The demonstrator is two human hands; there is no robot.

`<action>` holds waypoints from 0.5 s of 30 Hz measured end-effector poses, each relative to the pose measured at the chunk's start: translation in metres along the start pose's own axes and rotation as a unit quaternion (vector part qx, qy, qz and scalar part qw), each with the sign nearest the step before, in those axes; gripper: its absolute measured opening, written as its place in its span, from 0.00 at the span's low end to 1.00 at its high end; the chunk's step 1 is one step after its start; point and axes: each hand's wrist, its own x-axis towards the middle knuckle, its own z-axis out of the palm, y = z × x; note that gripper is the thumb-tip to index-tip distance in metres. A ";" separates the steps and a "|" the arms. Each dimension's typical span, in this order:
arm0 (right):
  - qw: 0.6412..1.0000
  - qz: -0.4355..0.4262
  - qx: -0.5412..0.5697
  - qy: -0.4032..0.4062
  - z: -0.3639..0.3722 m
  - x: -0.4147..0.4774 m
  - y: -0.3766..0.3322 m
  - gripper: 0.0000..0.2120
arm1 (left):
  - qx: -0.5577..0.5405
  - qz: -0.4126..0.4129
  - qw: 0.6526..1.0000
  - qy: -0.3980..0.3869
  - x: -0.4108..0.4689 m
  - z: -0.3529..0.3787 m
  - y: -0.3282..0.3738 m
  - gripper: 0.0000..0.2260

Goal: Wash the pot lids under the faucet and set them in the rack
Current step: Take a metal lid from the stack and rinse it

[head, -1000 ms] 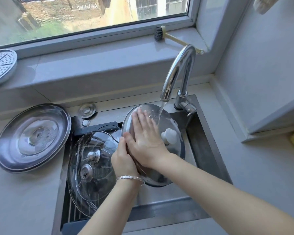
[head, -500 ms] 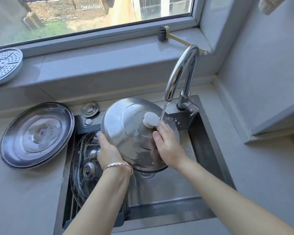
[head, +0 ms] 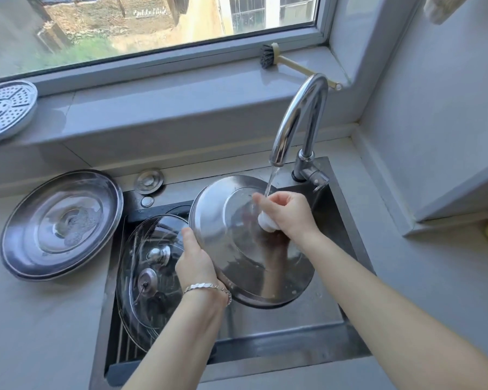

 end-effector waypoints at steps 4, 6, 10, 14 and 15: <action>0.997 -0.055 -0.038 -0.034 -0.003 -0.004 0.004 0.16 | 0.027 0.026 0.999 -0.004 0.005 -0.002 -0.001 0.20; 0.999 -0.026 -0.045 0.004 -0.005 0.000 0.000 0.22 | 0.050 0.050 0.997 -0.012 0.003 -0.003 -0.004 0.22; 0.992 0.009 -0.100 0.074 0.000 -0.003 -0.005 0.24 | 0.069 0.021 0.997 -0.009 0.003 -0.001 -0.007 0.22; 0.957 -0.103 -0.271 -0.016 0.014 -0.023 -0.005 0.16 | 0.052 0.001 0.998 0.029 0.005 -0.001 -0.001 0.20; 0.943 -0.109 -0.315 -0.015 0.016 -0.023 -0.006 0.15 | 0.051 0.012 0.998 0.029 0.001 -0.001 0.003 0.20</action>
